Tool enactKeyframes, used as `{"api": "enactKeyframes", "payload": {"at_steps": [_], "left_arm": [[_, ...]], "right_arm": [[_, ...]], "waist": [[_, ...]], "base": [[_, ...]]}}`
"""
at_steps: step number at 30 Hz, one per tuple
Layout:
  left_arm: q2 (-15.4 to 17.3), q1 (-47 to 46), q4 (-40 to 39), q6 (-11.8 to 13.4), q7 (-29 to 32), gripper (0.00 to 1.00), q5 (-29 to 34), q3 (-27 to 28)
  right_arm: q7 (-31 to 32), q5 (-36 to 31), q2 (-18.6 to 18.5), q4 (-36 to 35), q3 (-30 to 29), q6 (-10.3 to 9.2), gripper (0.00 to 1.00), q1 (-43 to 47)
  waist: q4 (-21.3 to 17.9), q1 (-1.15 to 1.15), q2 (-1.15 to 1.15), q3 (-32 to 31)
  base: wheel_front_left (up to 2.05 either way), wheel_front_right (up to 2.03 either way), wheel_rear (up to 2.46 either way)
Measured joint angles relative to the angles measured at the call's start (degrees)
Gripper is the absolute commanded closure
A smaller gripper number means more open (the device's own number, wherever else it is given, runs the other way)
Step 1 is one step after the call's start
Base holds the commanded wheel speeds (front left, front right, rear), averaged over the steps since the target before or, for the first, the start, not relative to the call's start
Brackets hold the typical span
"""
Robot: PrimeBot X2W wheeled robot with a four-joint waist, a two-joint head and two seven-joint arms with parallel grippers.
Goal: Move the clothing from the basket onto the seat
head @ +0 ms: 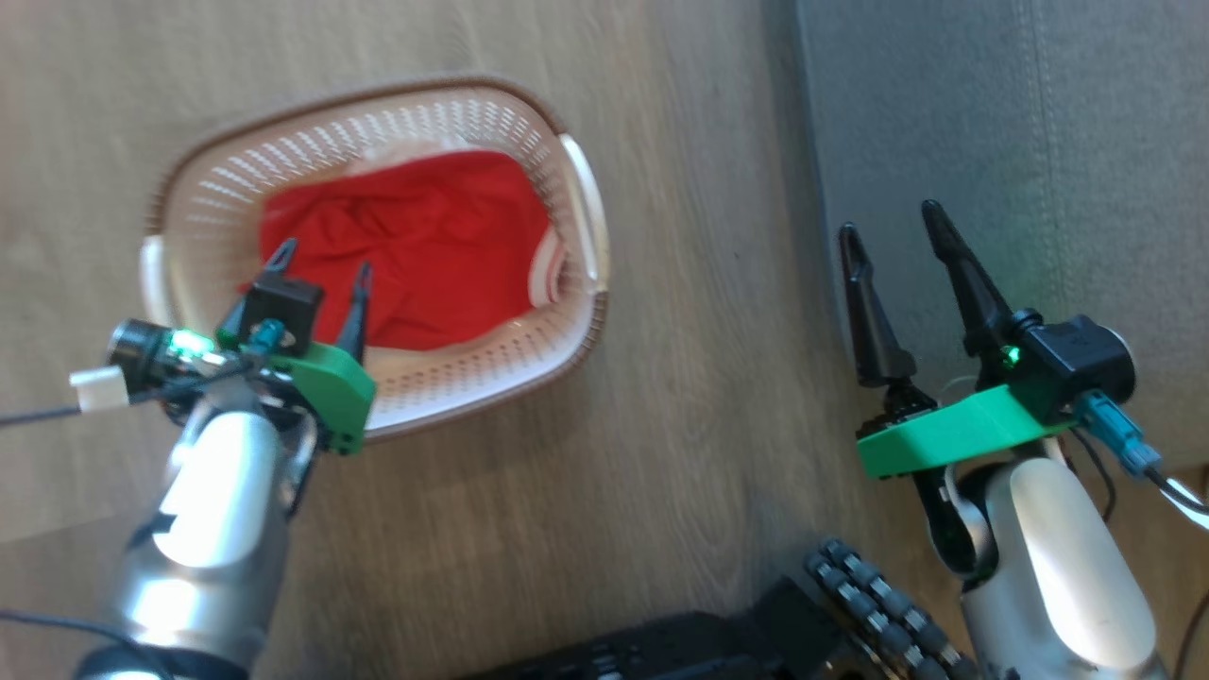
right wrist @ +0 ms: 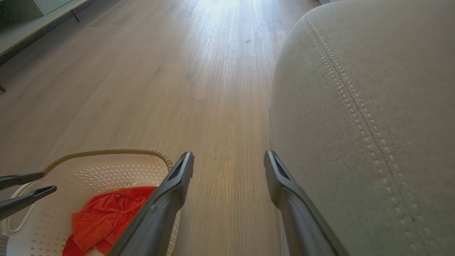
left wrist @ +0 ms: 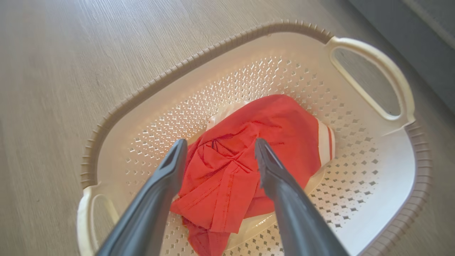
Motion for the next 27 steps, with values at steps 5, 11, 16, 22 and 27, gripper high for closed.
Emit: {"api": "enactKeyframes", "payload": {"at_steps": [5, 11, 16, 22, 27], "left_arm": [[3.1, -5.5, 6.4, 0.0, 0.0, 0.0, 1.2, -1.4], [7.2, -11.8, 14.9, -0.1, 0.0, 0.0, 5.2, -5.0], [9.9, -15.2, 19.5, -0.1, 0.0, 0.0, 6.8, -7.0], [10.0, -19.9, 26.7, -0.4, 0.7, 0.0, 9.9, -10.7], [10.1, -22.4, 30.0, -0.6, 4.3, 0.0, 12.8, -14.2]], "right_arm": [[0.0, 2.6, 0.1, -0.6, 2.1, 0.0, 0.0, -1.3], [0.0, 6.0, 0.3, -1.2, 4.9, 0.0, 0.0, -2.3], [0.0, 8.6, 0.4, -1.7, 6.4, 0.0, 0.0, -2.3], [0.0, 9.2, 0.6, -2.0, 6.4, 0.0, 0.0, -2.2], [0.0, 10.1, 0.6, -2.9, 6.4, 0.0, 0.0, -2.0]], "waist": [[-3.8, -0.01, 0.0, 4.4], [-8.7, -0.01, 0.0, 8.4], [-12.5, -0.01, 0.0, 11.0], [-14.2, -0.01, 0.0, 12.8], [-14.5, -0.01, 0.0, 13.3]], "base": [[0.0, 0.0, 0.0], [0.0, 0.0, 0.0], [0.0, 0.0, 0.0], [0.0, 0.0, 0.0], [0.0, 0.0, 0.0]]}}
